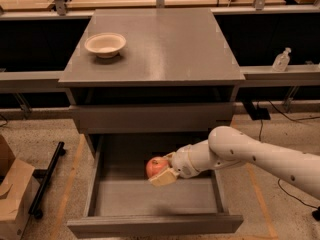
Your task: Place apple into middle drawer
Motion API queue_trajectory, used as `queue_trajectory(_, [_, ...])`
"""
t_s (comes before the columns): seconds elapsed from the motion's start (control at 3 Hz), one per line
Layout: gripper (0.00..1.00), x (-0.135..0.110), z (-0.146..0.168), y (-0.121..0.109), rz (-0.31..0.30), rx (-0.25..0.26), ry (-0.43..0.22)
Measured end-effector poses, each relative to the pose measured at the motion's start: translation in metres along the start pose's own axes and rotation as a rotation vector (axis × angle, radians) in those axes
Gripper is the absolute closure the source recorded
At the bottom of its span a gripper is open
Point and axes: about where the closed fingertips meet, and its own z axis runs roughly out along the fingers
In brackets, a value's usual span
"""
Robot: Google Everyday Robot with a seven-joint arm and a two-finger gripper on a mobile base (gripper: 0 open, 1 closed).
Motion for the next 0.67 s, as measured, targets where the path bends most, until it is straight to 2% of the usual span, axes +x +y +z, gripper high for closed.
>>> queue_trajectory(0.33, [1.00, 0.0214, 0.0229, -0.0076, 0.048, 0.000, 0.003])
queue_trajectory(0.67, [1.00, 0.0189, 0.0231, -0.0041, 0.013, 0.003, 0.032])
